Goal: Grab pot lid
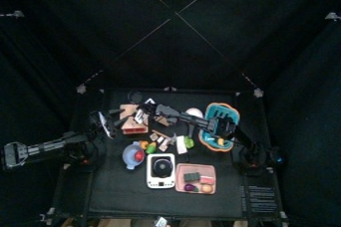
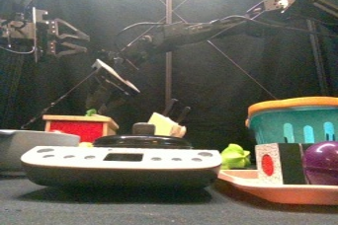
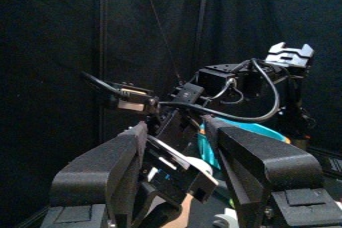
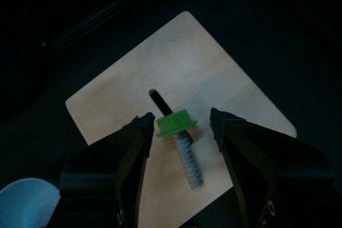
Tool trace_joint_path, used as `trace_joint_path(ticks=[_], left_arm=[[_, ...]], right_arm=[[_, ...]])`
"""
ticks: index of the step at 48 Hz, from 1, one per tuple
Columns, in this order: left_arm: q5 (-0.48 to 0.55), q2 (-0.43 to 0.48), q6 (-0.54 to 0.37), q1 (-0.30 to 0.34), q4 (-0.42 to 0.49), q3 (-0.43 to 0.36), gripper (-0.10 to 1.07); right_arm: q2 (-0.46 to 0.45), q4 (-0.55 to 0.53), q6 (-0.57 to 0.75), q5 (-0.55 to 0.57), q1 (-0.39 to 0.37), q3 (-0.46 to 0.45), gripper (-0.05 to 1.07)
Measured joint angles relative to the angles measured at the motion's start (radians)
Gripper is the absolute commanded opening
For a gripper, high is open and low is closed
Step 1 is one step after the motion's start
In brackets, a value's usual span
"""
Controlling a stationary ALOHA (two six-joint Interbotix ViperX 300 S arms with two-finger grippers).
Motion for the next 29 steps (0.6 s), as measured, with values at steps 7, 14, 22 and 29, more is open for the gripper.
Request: trace_joint_path(ticks=[7, 14, 22, 29], left_arm=[[0.0, 0.0, 0.0, 0.0, 0.002, 0.0, 0.86], [0.0, 0.002, 0.0, -0.002, 0.002, 0.0, 0.86], [0.0, 0.002, 0.0, -0.002, 0.002, 0.0, 0.86], [0.0, 0.002, -0.002, -0.003, 0.002, 0.0, 0.86]], right_arm=[[0.002, 0.0, -0.002, 0.06, 0.003, -0.003, 0.84], [-0.012, -0.015, 0.0, 0.141, 0.017, -0.003, 0.84], [-0.074, -0.071, 0.0, 0.215, 0.049, -0.002, 0.84], [-0.126, -0.101, 0.0, 0.255, 0.086, 0.04, 0.84]])
